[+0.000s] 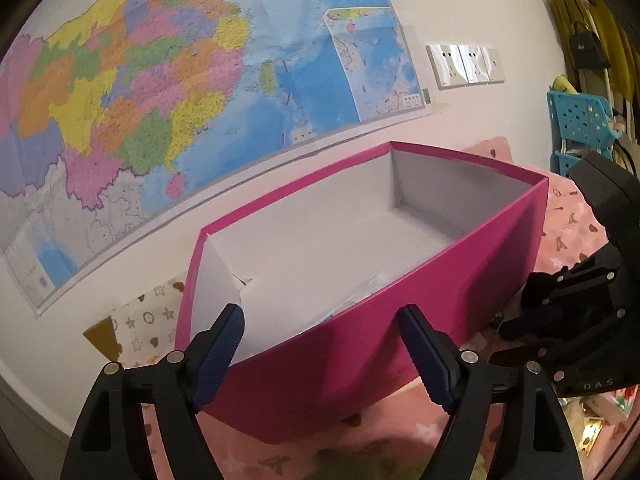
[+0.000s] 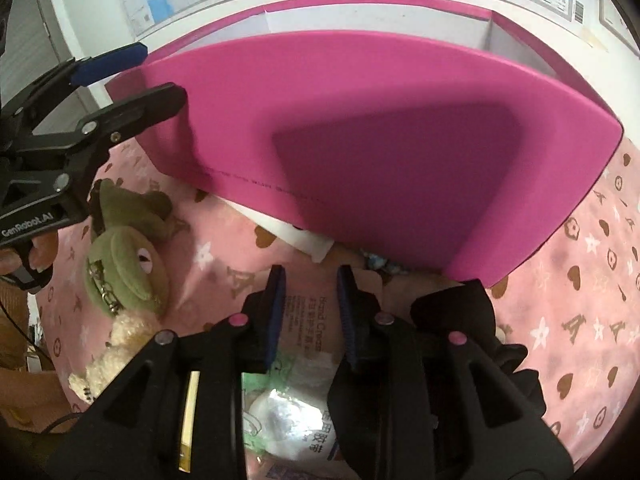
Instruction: Organize soft objects
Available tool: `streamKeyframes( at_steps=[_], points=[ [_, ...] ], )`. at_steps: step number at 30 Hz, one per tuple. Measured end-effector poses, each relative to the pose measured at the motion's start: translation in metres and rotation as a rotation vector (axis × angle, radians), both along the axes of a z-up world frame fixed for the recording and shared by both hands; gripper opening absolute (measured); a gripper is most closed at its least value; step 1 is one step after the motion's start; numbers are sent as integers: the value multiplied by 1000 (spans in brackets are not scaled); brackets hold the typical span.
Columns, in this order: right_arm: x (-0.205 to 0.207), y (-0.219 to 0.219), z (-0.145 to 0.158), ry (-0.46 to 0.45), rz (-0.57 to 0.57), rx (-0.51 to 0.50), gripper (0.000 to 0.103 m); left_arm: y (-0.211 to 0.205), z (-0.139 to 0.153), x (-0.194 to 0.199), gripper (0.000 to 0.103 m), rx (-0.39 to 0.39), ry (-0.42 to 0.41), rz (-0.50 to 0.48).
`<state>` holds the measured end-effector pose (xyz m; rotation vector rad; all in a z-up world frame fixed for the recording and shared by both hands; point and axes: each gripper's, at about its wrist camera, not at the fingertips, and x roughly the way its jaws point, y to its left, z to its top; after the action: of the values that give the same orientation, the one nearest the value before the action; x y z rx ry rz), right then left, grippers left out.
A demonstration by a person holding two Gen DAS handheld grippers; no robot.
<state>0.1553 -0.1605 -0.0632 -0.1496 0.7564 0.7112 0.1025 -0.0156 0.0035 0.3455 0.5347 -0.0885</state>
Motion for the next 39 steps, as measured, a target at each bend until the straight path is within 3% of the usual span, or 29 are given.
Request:
streamKeyframes(
  at_steps=[9,13,23,30,34,36,38,39],
  points=[
    [26,12,-6,86,-75,61,27,6,1,3,84,-25,-2,13],
    [29,8,-7,107,-76,92,9,9,0,2,84,-33,3,10],
    [-13,-6,-2,91,40,110,2,12,0,1,84,-54,17,-5],
    [-41,-39,14,50,60,197,0,15,0,-5,84,-77,19,-5],
    [-26,-36,6,96,32,208,4,17,6,-13,84,-105,5,-6],
    [-18,-29,3,123,24,228,12,16,6,-13,84,-97,5,-1],
    [-8,-17,-1,136,15,218,30,16,4,-10,84,-91,15,7],
    [-4,-11,-5,141,0,210,30,16,3,-8,84,-91,22,9]
  ],
)
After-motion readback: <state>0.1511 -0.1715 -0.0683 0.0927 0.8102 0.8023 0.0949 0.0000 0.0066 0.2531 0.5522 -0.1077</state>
